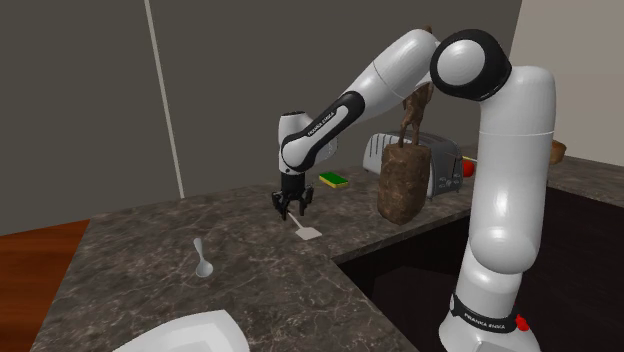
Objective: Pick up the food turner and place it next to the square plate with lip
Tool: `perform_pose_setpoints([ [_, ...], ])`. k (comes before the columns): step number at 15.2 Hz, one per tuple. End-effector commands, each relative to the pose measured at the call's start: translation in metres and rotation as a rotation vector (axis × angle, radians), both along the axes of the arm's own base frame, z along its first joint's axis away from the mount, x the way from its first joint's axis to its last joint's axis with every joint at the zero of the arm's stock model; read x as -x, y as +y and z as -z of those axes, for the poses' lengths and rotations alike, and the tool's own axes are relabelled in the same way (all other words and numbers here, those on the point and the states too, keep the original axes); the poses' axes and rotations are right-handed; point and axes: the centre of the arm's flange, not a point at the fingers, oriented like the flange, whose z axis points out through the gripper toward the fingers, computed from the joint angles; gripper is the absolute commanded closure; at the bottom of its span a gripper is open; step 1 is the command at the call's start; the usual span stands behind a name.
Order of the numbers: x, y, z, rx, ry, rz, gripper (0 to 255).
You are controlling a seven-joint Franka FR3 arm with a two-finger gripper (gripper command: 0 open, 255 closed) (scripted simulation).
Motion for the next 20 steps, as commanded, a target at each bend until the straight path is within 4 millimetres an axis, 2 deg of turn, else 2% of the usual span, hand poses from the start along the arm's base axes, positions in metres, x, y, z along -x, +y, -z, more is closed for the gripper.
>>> perform_pose_setpoints([
  [1, 0.0, 0.0, 0.0, 0.0, 0.0, 0.0, 255],
  [9, 0.0, 0.0, 0.0, 0.0, 0.0, 0.0, 255],
  [20, 0.0, 0.0, -0.058, 0.0, 0.0, 0.0, 255],
])
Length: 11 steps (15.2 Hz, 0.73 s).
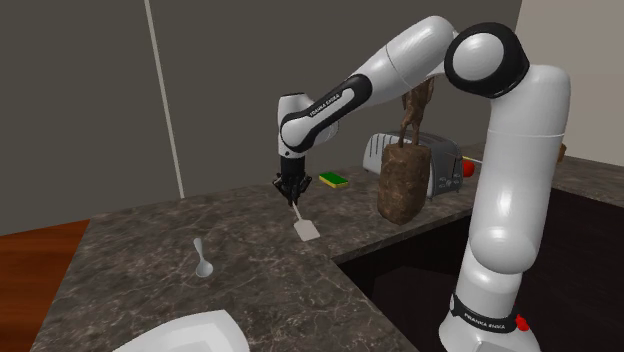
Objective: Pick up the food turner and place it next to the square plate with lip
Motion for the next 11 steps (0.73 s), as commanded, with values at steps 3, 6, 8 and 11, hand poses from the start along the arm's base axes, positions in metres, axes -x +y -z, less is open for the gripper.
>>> perform_pose_setpoints([
  [3, 0.0, 0.0, -0.022, 0.0, 0.0, 0.0, 255],
  [6, 0.0, 0.0, -0.038, 0.0, 0.0, 0.0, 255],
  [8, 0.007, 0.011, -0.04, 0.0, 0.0, 0.0, 255],
  [11, 0.028, 0.045, -0.04, 0.0, 0.0, 0.0, 255],
])
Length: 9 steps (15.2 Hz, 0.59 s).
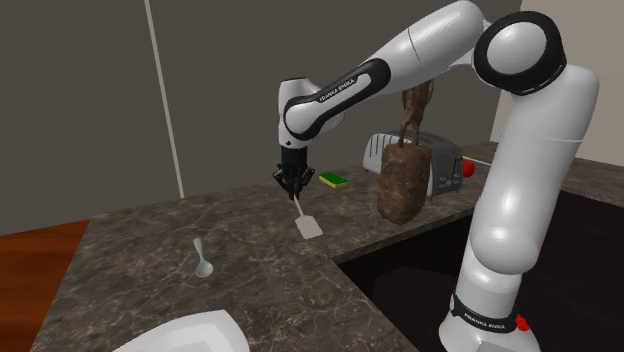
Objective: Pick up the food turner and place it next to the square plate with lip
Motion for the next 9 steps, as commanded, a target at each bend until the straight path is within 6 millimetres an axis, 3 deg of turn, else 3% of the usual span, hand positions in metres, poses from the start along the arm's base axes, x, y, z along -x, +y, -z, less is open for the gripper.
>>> perform_pose_setpoints([
  [1, 0.014, 0.02, 0.0, 0.0, 0.0, 0.001, 255],
  [9, 0.072, 0.108, 0.0, 0.0, 0.0, 0.001, 255],
])
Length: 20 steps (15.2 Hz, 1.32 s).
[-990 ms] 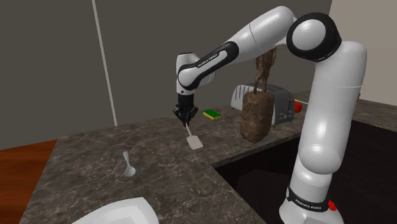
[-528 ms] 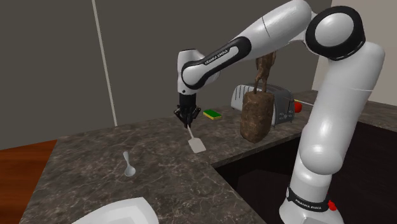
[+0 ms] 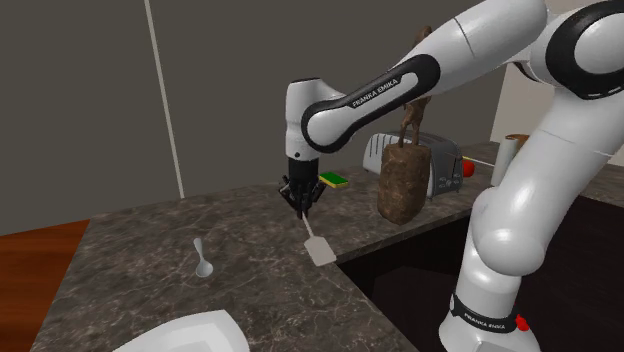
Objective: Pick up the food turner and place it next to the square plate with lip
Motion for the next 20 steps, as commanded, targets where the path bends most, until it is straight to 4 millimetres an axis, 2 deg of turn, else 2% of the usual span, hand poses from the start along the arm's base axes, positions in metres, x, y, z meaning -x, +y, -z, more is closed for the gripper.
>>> perform_pose_setpoints([
  [1, 0.013, 0.022, -0.001, 0.001, 0.0, 0.001, 255],
  [20, 0.147, 0.23, -0.001, 0.001, 0.0, 0.001, 255],
])
